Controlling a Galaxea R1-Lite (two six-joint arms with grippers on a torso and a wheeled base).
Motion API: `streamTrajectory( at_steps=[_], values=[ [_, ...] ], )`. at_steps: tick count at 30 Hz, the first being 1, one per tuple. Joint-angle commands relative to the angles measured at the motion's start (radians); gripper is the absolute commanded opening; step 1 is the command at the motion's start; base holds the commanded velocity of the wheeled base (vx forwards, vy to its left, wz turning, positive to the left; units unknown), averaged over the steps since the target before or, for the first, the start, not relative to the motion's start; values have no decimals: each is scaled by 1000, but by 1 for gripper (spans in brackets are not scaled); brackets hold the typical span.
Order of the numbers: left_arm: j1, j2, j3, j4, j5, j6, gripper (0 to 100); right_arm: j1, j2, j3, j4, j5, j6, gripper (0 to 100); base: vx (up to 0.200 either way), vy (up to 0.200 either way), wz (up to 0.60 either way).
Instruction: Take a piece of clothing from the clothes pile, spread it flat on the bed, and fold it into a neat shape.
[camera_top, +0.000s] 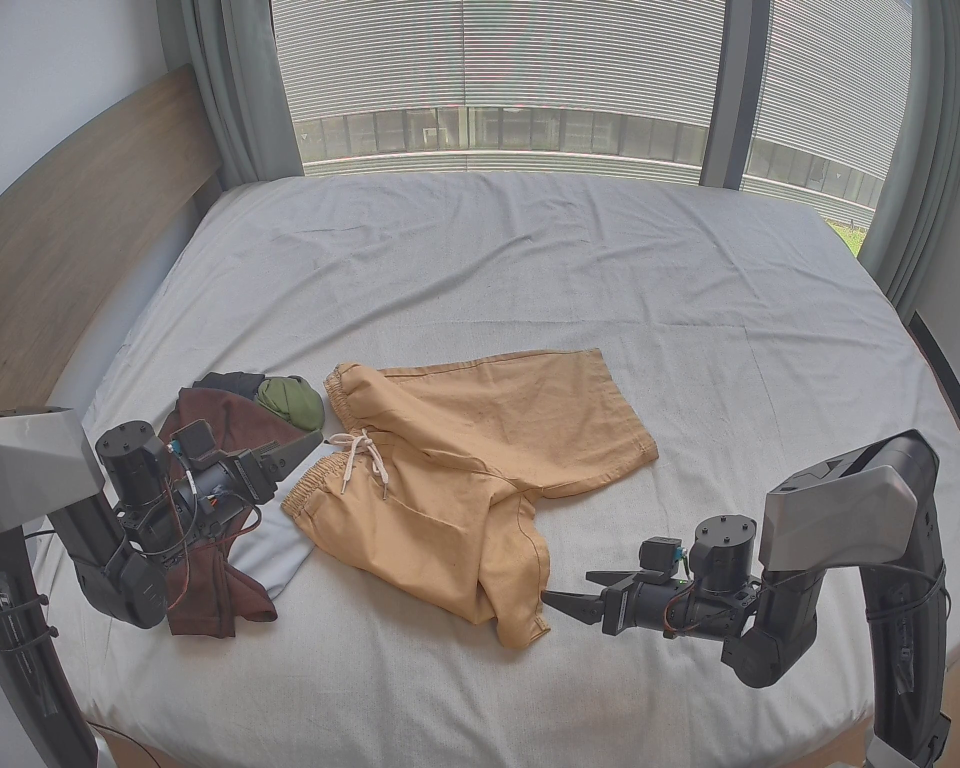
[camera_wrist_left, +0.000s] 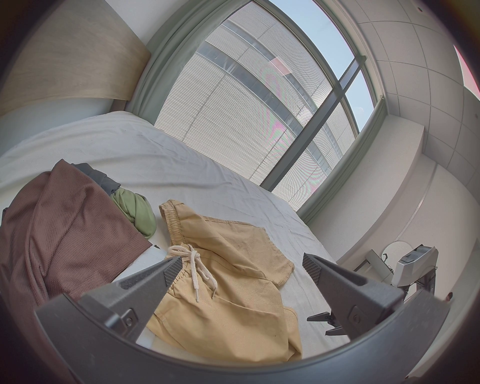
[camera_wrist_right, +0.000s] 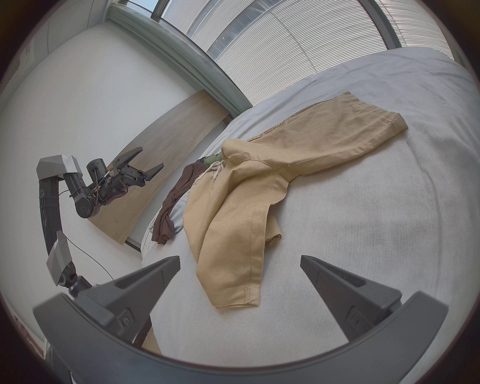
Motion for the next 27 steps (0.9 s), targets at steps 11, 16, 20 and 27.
streamTrajectory(
  at_steps=[11, 16, 20, 27],
  values=[
    [-3, 28, 3, -2, 3, 2, 100, 26, 45, -7, -1, 3, -6, 100, 0, 0, 0],
    [-9, 28, 4, -2, 3, 2, 100, 41, 48, -8, -1, 3, -6, 100, 0, 0, 0],
    [-14, 28, 6, -2, 5, 2, 100, 54, 49, -12, -1, 3, -8, 100, 0, 0, 0],
    [-17, 28, 7, -3, 5, 2, 100, 71, 91, -59, 1, 4, -6, 100, 0, 0, 0]
  ],
)
